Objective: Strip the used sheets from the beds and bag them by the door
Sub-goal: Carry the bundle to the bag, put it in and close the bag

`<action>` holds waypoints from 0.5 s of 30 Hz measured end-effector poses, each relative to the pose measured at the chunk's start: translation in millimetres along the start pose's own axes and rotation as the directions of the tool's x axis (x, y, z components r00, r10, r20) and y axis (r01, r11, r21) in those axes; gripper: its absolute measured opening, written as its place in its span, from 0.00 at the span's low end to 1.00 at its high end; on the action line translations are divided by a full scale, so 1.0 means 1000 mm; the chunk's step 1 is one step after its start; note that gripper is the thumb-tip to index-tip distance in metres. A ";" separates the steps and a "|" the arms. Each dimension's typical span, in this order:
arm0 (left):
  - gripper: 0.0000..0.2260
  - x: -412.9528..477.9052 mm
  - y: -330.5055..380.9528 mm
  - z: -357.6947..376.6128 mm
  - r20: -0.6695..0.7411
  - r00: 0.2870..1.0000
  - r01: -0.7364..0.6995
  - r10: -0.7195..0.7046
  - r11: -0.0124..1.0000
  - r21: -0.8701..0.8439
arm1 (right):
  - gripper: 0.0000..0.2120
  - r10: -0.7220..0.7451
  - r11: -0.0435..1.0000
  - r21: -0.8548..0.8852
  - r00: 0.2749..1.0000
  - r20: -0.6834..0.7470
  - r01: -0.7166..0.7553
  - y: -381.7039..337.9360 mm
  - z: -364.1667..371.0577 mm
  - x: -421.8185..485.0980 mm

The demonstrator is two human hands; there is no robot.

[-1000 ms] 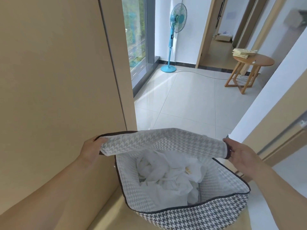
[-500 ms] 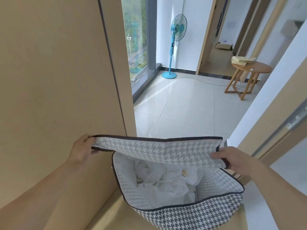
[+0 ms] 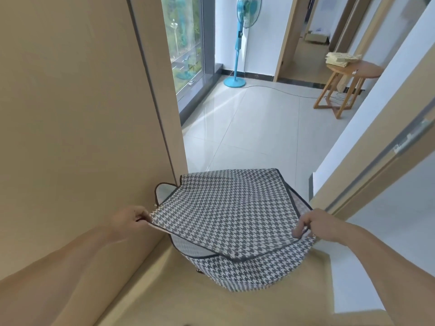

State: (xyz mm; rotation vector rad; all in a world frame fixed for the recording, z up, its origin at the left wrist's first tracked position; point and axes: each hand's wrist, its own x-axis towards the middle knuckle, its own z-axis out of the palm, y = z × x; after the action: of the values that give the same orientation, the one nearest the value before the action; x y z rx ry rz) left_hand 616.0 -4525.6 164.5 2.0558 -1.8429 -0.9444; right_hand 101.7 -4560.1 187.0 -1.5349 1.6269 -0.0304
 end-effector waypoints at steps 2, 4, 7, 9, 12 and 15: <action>0.14 -0.004 -0.004 0.022 0.119 0.993 -0.028 0.020 0.997 0.069 | 0.27 0.049 0.993 -0.108 0.995 0.087 -0.040 0.014 0.018 0.001; 0.10 -0.004 -0.001 0.043 0.233 0.972 -0.061 0.030 0.990 0.126 | 0.23 0.103 0.978 -0.198 0.981 0.162 -0.070 0.017 0.032 0.005; 0.16 0.000 0.011 0.064 0.424 0.906 -0.121 0.011 0.965 0.233 | 0.24 0.146 0.963 -0.255 0.963 0.226 -0.086 0.003 0.041 0.016; 0.22 0.007 0.020 0.068 0.478 0.878 -0.088 -0.026 0.973 0.213 | 0.25 0.109 0.965 -0.256 0.972 0.209 -0.054 -0.018 0.047 0.027; 0.22 0.024 0.025 0.063 0.428 0.904 -0.093 0.008 0.980 0.177 | 0.23 0.004 0.967 -0.254 0.988 0.152 0.035 -0.052 0.064 0.046; 0.21 0.043 0.017 0.053 0.392 0.920 -0.066 0.002 0.986 0.150 | 0.22 -0.031 0.952 -0.295 0.983 0.179 0.083 -0.087 0.089 0.064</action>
State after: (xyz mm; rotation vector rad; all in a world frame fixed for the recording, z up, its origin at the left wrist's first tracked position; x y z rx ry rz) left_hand 571.1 -4557.0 120.3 2.0277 -2.2101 -1.3173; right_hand 232.3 -4586.8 144.2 -1.7620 1.4980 0.3259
